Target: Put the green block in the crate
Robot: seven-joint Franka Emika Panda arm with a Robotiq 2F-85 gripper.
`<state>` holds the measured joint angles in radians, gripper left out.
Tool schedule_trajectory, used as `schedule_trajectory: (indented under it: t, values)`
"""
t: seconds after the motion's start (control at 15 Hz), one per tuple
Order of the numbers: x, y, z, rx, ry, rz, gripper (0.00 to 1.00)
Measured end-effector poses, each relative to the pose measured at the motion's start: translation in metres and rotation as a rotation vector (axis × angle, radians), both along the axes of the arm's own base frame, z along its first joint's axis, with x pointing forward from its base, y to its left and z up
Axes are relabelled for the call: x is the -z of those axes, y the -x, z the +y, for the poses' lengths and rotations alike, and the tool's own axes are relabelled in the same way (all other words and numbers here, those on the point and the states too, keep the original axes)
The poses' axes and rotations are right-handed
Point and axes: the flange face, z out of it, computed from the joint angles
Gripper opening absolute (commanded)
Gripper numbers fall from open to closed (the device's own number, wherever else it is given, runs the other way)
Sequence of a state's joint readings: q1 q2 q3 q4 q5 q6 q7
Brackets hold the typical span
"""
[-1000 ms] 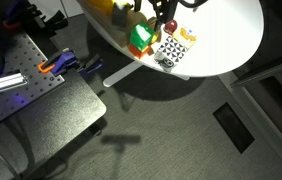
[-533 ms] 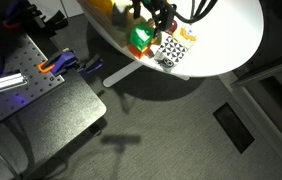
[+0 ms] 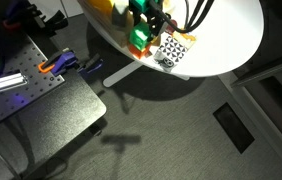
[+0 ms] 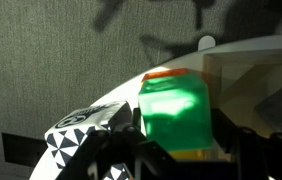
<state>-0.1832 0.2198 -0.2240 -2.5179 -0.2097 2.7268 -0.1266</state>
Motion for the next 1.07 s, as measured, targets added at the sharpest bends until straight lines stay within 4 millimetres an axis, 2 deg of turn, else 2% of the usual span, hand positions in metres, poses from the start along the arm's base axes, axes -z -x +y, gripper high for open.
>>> schedule_trajectory:
  t: [0.07,0.27,0.47,0.73,1.07]
  values:
    - [0.001,0.0,0.0,0.0,0.0,0.001,0.33]
    - [0.0,0.0,0.001,-0.012,0.005,0.001,0.29]
    - [-0.008,-0.003,0.003,-0.038,0.015,-0.003,0.29]
    - [-0.03,-0.009,0.01,-0.062,0.026,-0.028,0.29]
    - [-0.049,-0.024,0.036,-0.121,0.028,-0.066,0.29]
